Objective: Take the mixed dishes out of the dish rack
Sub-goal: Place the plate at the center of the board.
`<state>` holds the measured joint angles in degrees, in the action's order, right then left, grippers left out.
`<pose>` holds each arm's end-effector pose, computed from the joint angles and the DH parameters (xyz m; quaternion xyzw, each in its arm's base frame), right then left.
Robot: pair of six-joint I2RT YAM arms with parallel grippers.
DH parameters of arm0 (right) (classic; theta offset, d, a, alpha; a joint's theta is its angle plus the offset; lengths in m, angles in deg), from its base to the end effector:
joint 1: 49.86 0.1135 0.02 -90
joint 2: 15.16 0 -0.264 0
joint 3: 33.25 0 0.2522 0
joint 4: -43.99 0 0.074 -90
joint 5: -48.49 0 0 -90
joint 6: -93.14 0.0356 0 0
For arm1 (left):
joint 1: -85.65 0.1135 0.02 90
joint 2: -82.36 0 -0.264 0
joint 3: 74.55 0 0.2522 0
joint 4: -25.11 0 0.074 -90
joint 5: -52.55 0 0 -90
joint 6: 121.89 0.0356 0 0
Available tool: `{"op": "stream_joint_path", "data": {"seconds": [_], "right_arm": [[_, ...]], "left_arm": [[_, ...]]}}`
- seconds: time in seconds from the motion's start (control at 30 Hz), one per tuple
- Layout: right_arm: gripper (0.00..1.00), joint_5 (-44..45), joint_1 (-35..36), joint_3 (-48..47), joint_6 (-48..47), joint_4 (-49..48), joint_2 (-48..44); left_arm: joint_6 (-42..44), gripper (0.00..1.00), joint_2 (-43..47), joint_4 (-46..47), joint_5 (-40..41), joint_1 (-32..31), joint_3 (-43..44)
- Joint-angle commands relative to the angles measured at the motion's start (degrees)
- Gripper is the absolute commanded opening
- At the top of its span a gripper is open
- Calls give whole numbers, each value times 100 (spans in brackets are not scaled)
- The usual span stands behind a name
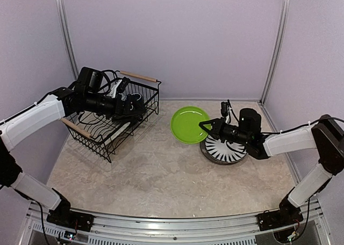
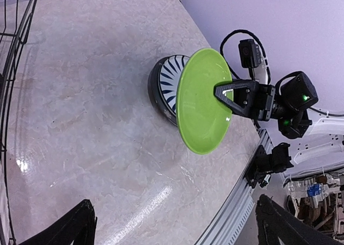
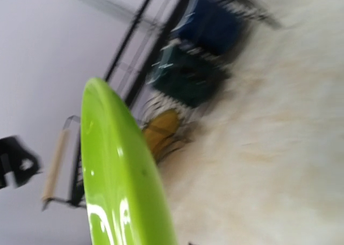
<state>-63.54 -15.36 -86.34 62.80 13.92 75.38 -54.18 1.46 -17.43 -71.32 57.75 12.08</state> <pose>0.2634 0.1973 0.2104 0.0375 0.7471 0.5722 0.3362 0.2665 -0.1636 0.3373 0.1721 0.8480 -0.4175 0.2774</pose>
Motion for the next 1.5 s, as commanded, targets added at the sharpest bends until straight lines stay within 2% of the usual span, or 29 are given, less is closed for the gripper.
{"op": "stream_joint_path", "data": {"seconds": [0.0,0.1,0.2,0.5,0.67,1.17,1.33,1.47], "right_arm": [[0,695,-234,171,-573,1243,-722],[0,1096,-422,220,-786,2104,-1113],[0,1286,-665,378,-887,2571,-1495],[0,1294,-1384,721,-902,3319,-2040],[0,1176,-1621,716,-921,3553,-1914],[1,923,-1908,678,-1071,3290,-866],[16,1085,-1958,591,-1322,3482,-680],[26,1366,-1959,448,-1539,3943,-679]], "left_arm": [[125,99,178,68,229,69,-110],[132,99,248,114,279,87,-156],[135,99,255,97,287,119,-148],[75,99,218,121,156,194,-132],[101,99,199,103,207,206,-142],[-24,99,141,126,41,365,-123],[-64,99,133,-14,255,543,-61],[106,99,148,-338,1010,629,58]]}}
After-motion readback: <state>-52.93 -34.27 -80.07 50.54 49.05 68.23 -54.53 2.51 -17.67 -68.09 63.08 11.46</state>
